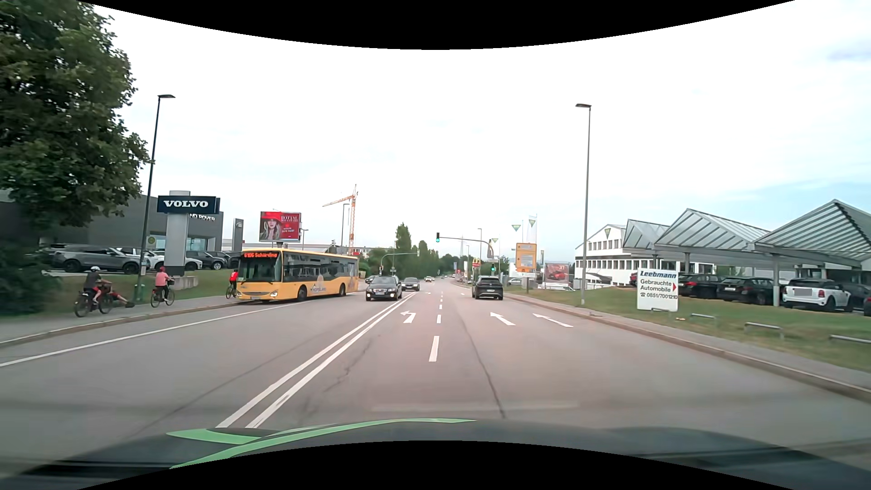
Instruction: Follow the waypoints while adhering to traffic rules and regulations
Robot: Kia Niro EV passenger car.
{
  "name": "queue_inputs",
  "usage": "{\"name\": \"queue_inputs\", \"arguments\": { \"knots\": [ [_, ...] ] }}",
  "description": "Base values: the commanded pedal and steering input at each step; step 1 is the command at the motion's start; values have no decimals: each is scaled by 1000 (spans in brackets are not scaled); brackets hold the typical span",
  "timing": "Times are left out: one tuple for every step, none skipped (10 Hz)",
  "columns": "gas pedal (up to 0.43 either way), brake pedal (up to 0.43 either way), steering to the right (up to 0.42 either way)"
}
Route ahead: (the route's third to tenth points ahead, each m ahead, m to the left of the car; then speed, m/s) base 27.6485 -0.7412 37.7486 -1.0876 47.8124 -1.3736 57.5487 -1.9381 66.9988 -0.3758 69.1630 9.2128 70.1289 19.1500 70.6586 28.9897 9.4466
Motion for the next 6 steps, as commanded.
{"name": "queue_inputs", "arguments": {
  "knots": [
    [0,201,-6],
    [0,201,-5],
    [0,201,-4],
    [0,201,-3],
    [0,195,0],
    [0,195,1]
  ]
}}
